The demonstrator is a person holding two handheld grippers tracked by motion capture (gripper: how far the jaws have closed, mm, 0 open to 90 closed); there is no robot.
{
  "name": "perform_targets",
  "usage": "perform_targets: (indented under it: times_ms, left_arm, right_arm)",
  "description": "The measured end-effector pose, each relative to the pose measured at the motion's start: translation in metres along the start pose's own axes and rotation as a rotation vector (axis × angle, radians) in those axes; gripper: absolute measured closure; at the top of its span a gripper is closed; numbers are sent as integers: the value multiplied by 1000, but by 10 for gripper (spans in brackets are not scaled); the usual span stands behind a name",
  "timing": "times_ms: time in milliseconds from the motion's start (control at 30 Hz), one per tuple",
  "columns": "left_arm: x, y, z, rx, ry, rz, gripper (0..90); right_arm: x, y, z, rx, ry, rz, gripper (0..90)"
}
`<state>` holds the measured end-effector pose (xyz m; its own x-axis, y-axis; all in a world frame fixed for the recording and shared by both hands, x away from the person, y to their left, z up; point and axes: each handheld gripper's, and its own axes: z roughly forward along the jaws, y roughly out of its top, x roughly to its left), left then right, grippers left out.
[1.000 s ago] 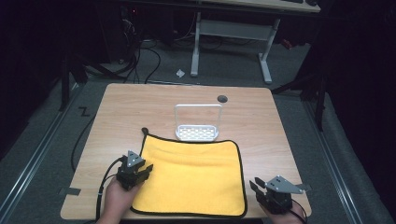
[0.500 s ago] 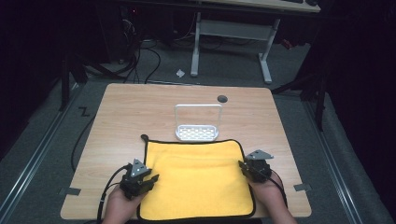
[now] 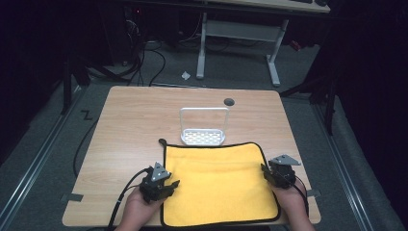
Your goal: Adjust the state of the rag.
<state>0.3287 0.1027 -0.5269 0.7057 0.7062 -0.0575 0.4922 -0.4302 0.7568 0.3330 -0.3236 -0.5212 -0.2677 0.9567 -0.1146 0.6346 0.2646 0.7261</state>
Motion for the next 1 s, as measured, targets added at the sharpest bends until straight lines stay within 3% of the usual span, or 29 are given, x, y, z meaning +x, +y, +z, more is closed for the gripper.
perform_targets:
  times_ms: [100,233,333,433,567,733,833,1000]
  left_arm:
    - [12,1,-5,-26,25,-22,520]
    - [38,6,-4,-51,76,-69,501]
    - [57,14,7,-35,70,-111,462]
    - [68,24,21,-23,93,-135,435]
    - [70,34,38,12,122,-118,417]
    - [70,37,47,-9,137,-137,421]
    - [66,39,49,11,167,-102,457]
    - [60,41,50,14,158,-103,586]
  right_arm:
    - [3,2,-3,-23,12,-4,618]
    - [4,2,-5,-49,23,-8,613]
    - [4,2,-5,-59,39,1,600]
    - [7,2,-6,-66,42,-15,600]
    - [13,4,-8,-77,55,-33,557]
    - [22,5,-9,-82,60,-58,515]
    - [28,7,-9,-82,64,-86,502]
    - [39,11,-9,-95,82,-113,485]
